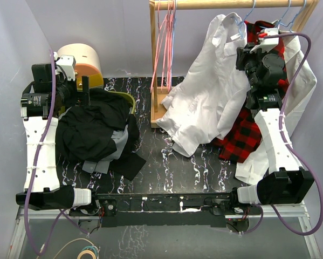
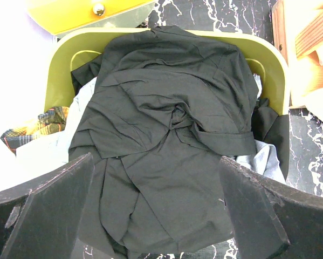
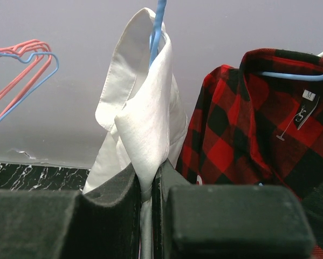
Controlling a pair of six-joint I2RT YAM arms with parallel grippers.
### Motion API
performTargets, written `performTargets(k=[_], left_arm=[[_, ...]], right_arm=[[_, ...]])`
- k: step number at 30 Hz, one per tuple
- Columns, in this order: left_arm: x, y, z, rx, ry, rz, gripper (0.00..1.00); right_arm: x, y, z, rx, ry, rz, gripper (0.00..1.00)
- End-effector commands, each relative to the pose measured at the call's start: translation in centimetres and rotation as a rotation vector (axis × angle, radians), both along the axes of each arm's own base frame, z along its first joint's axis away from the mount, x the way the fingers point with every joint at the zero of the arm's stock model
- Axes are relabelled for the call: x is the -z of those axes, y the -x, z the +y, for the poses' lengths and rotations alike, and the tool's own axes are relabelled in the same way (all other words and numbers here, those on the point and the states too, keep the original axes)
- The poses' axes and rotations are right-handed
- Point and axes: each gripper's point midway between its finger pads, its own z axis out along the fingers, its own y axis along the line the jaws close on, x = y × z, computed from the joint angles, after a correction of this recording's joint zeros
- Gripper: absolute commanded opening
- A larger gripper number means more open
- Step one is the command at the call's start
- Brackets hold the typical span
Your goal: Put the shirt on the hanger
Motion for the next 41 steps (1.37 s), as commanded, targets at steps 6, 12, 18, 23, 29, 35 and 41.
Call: performTargets(k=[6,12,18,23,29,35,41], left_arm=[[-0.2,0.3,0.2,-0.007,-0.004,-0.011,0.97],[-0.1,0.4,0.3,-0.009,-0.008,-0.012,0.97],[0.0,0.6,0.2,-0.004,-0.007,-0.013,0.97],[0.2,0.8,0.3,-0.003,-0.014,-0.013,0.97],[0.2,0.8,0.3,-0.001,-0.014,-0.014,0.97],[-0.8,0.9,0.5,-0.065,0.020,-0.062,0.97],[-5.0,1.6,4.7,-0.348,-0.018,-0.296,0.97]], right_arm=[[-0.3,1.9,0.1,-0.014,-0.011,-0.015,0.08],[-0.3,2.9,0.0,-0.015,-0.012,-0.019,0.08],[0.0,3.6,0.5,-0.039,-0.021,-0.009,0.24],[0.1,3.8,0.7,-0.052,-0.038,-0.006,0.46],[-1.0,4.3,0.9,-0.060,-0.077,-0.029,0.68],[-6.6,6.9,-0.4,0.006,-0.171,-0.122,0.98],[-10.5,9.9,-0.3,-0.005,-0.198,-0.196,0.98]])
